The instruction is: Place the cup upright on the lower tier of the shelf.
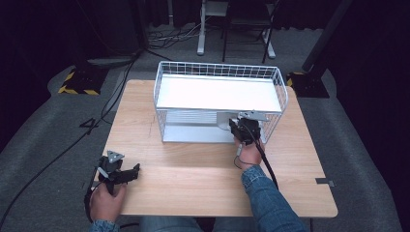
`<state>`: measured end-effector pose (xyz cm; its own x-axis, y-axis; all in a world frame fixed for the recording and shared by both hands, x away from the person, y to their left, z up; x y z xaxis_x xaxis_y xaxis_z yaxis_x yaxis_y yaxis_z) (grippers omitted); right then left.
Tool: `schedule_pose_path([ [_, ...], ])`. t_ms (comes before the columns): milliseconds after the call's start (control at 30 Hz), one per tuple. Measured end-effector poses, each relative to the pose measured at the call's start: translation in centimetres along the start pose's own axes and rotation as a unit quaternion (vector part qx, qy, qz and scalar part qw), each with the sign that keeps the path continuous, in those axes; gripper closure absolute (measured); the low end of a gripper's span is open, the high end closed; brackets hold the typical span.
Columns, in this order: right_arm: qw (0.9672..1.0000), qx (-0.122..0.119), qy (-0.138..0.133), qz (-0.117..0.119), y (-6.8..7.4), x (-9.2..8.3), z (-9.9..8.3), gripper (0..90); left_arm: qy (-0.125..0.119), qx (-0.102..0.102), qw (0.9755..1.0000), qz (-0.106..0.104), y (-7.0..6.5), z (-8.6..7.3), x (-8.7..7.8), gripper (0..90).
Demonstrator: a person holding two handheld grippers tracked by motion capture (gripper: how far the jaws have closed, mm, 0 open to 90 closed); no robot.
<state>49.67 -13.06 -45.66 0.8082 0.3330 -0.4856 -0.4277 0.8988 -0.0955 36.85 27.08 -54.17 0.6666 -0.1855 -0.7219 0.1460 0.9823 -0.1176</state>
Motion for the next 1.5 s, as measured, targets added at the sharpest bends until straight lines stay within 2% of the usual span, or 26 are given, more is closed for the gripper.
schedule_pose_path([
  [500,0.9996,-0.008,0.027,0.005,0.0,0.2,-0.6,70.3,0.000,0.000,1.0000,0.000,0.0,0.0,0.0,14.9],
  [700,0.9993,-0.005,0.030,0.020,0.1,0.1,-0.6,60.2,0.000,0.000,1.0000,0.000,0.0,0.0,0.0,14.9],
  [967,0.9993,0.006,0.030,0.020,-0.2,-0.2,-0.5,55.7,0.000,0.000,1.0000,0.000,0.0,0.0,0.0,14.9],
  [1200,0.9992,0.001,0.022,0.034,0.1,-1.5,-0.1,53.7,0.000,0.000,1.0000,0.000,0.0,0.0,0.0,14.9],
  [1400,0.9984,-0.008,0.015,0.054,0.8,-3.3,0.4,52.4,0.000,0.000,1.0000,0.000,0.0,0.0,0.0,14.9],
  [1500,0.9974,-0.023,0.010,0.067,1.0,-4.9,0.7,51.0,0.000,0.000,1.0000,-0.002,0.0,0.0,0.0,14.9],
])
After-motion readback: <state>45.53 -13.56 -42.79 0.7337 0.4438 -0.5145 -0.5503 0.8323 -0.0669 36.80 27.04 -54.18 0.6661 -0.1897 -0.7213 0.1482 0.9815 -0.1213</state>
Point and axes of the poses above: each handheld gripper's, and its own axes: x roughly forward along the jaws, z roughly out of its top, y roughly to its left, the point moved 5 cm from there along x, roughly forward along the jaws, and after that the axes turned 8 degrees about -x, right-handed, at the moved point
